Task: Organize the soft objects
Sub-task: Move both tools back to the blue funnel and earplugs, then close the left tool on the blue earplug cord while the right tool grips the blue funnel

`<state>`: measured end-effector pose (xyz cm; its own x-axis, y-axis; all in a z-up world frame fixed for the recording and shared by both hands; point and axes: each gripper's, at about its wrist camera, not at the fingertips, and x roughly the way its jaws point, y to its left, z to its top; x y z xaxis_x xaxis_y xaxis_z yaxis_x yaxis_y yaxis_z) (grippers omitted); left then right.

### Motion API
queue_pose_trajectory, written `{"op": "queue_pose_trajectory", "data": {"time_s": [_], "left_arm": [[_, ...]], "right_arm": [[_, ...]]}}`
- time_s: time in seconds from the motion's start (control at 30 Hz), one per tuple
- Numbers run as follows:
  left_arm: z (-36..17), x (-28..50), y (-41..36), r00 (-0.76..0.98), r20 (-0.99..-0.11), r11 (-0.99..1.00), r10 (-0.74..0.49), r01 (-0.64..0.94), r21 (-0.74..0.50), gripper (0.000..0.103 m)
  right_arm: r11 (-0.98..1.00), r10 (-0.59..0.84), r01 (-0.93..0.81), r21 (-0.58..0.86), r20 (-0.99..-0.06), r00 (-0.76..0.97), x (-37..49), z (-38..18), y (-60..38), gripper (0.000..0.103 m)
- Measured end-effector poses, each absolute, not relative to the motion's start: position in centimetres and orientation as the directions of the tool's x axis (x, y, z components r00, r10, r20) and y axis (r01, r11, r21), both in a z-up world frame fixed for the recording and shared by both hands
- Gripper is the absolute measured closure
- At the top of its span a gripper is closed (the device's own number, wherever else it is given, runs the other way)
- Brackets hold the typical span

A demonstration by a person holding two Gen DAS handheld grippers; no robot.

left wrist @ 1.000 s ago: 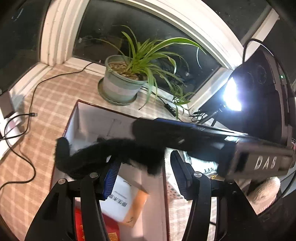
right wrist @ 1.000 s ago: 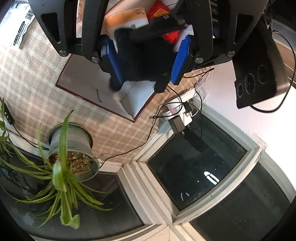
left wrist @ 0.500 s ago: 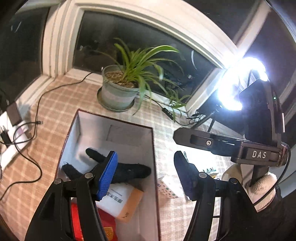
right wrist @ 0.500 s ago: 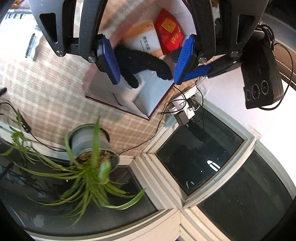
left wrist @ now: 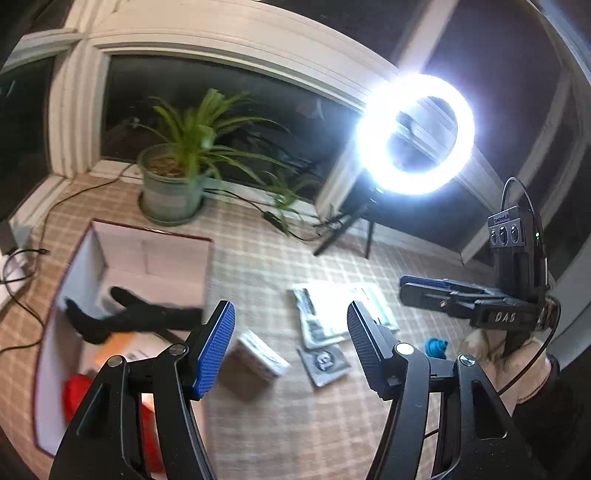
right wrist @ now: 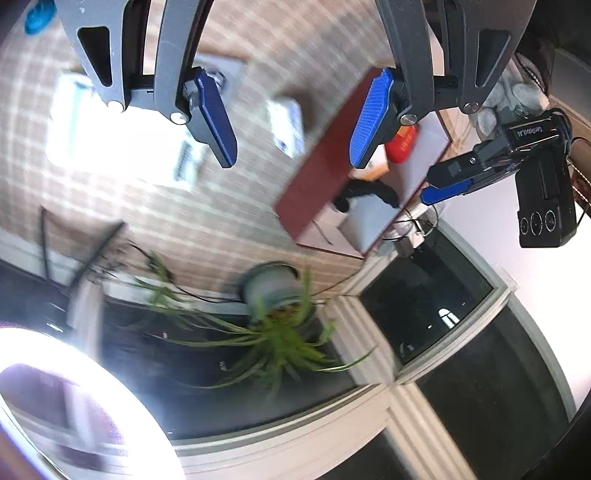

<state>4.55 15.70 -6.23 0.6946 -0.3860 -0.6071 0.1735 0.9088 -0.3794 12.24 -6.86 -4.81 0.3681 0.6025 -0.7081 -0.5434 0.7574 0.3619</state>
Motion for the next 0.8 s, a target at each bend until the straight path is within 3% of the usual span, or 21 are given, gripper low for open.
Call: {"op": "queue_pose_trajectory", "data": {"time_s": [0.53,0.8], "left_arm": [[-11.9,2.6,1.2,0.602,-0.646,0.883,-0.469,0.313,-0.35,0.04],[-15.2,3.6,-5.3,0.596,-0.651,0.88,-0.47,0.367,-0.3,0.04]], "right_arm": [[0.883,0.468,-0.274,0.381,-0.684,0.559,4.9,-8.3,-29.9,0.04],[0.968,0.251,-0.155,0.198,-0.735,0.63,2.6,-12.1,-36.0,0.04]]}}
